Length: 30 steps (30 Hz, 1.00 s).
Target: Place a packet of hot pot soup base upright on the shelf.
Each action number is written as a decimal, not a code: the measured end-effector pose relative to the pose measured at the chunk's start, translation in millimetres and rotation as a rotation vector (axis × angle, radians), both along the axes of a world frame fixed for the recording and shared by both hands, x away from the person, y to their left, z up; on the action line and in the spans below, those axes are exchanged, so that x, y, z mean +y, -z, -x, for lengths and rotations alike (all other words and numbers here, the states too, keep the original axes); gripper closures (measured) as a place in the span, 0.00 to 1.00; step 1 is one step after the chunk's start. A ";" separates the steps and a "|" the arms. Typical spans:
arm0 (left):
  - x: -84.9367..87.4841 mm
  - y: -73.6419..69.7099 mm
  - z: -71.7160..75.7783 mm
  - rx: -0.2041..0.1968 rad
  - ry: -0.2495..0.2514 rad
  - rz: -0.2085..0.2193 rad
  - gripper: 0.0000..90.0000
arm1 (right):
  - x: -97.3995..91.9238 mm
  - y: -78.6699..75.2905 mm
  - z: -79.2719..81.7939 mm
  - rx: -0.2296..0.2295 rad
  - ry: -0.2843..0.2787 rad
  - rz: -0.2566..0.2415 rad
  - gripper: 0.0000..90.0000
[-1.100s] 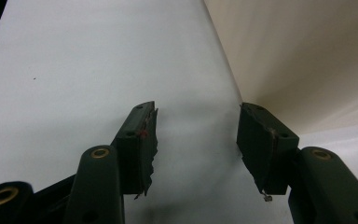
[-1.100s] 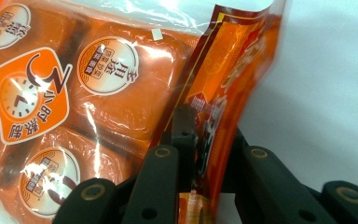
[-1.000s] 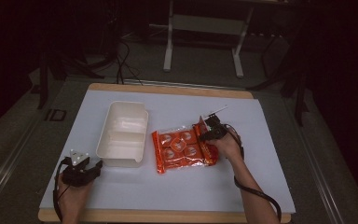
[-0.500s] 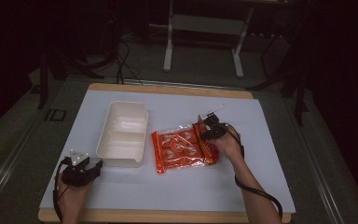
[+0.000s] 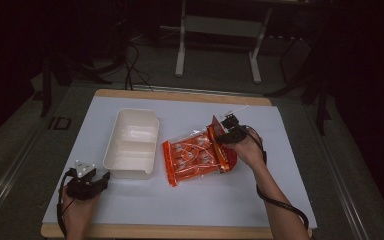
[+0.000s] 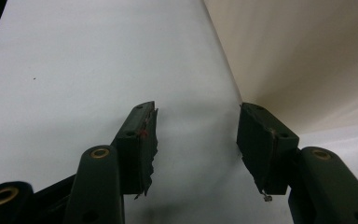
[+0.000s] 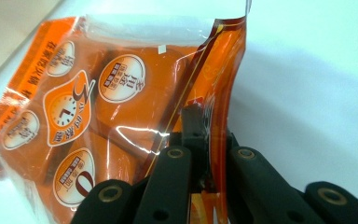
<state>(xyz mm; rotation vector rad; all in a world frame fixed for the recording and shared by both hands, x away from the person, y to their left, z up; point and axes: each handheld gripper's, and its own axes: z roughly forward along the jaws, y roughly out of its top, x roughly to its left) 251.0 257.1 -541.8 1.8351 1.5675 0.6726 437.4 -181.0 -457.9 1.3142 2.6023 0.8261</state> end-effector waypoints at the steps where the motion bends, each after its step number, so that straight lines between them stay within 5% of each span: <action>1: 0.0 0.0 0.0 0.000 0.000 0.000 0.53 | 0.5 -3.0 -0.2 -0.007 -0.004 0.003 1.00; 18: 0.0 -0.1 0.2 0.001 0.001 -0.003 0.53 | -4.4 -56.3 9.6 -0.079 -0.031 0.043 1.00; 30: -0.2 0.1 0.3 -0.005 -0.001 -0.001 0.53 | 6.5 -102.8 25.4 -0.106 -0.084 0.019 1.00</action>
